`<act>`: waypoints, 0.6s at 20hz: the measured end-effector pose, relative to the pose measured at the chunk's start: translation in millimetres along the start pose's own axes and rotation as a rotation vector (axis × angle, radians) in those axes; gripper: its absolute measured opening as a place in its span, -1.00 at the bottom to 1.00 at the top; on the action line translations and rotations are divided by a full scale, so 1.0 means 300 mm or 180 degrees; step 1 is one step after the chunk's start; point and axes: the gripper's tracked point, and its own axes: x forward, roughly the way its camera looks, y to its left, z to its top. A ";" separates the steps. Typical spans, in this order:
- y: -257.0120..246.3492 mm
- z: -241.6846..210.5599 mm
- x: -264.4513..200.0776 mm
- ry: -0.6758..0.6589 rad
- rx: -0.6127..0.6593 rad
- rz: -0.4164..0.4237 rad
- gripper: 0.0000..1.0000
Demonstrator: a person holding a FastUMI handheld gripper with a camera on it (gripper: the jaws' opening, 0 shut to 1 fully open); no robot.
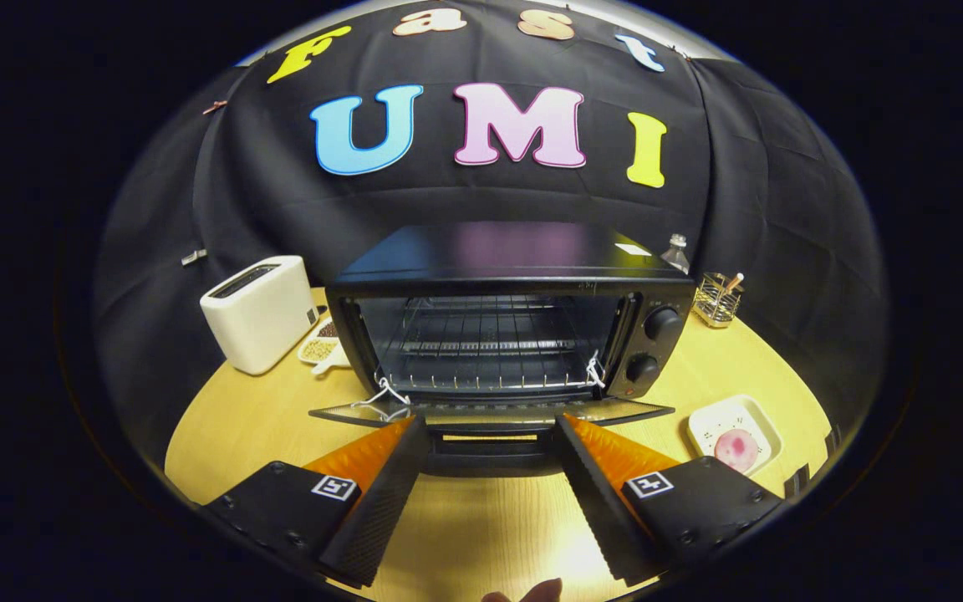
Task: Open the toaster oven, put the food inside, and close the toaster oven door.
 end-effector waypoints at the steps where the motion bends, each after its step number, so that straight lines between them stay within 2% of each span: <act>1: 0.000 -0.034 -0.001 0.0113 -0.0021 -0.0003 1.00; 7: -0.014 -0.259 -0.010 0.0941 -0.0067 0.0092 0.99; 12: -0.012 -0.232 -0.028 0.0936 0.0000 0.0244 0.99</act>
